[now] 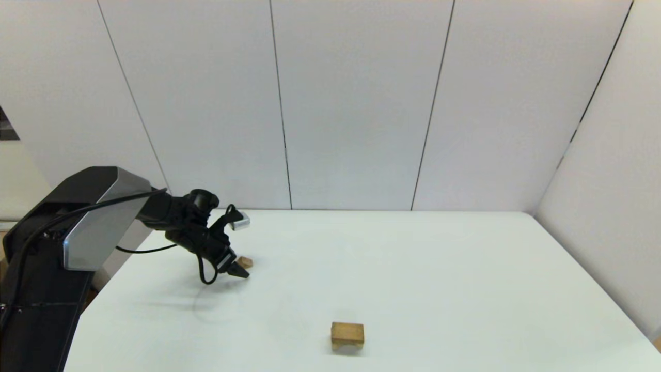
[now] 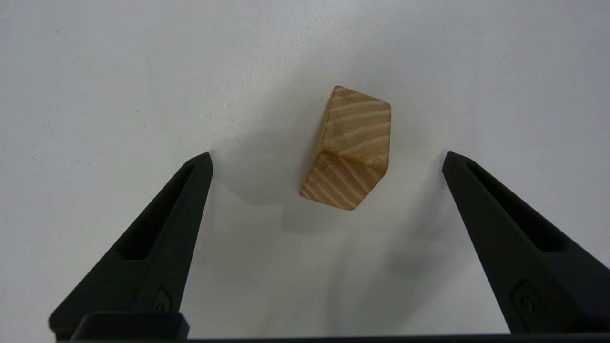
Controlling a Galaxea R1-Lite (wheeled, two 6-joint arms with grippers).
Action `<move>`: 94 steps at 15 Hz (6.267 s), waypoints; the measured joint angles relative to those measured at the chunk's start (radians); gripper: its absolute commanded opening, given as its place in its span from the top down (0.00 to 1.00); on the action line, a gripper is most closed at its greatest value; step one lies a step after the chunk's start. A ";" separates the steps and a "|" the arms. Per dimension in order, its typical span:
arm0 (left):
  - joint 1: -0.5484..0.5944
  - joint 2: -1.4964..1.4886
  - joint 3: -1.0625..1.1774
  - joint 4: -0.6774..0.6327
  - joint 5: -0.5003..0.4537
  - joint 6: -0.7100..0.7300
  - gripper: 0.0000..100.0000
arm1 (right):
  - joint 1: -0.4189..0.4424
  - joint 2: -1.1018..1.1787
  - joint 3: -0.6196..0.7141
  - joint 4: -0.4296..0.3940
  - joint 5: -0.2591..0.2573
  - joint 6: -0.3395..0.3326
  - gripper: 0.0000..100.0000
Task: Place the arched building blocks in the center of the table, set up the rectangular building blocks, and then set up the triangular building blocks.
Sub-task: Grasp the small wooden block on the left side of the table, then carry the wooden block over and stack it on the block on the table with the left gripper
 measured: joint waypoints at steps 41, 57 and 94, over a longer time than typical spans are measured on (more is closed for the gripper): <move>-0.550 -0.298 -0.096 0.261 -0.036 -0.045 1.00 | 0.000 0.000 0.000 -0.001 0.000 0.000 0.00; -0.679 -0.270 0.086 0.126 0.013 0.009 1.00 | 0.000 0.000 0.000 0.000 0.000 0.000 0.00; -0.682 -0.204 0.239 -0.060 0.019 0.004 1.00 | 0.000 0.000 0.000 0.000 -0.001 0.000 0.00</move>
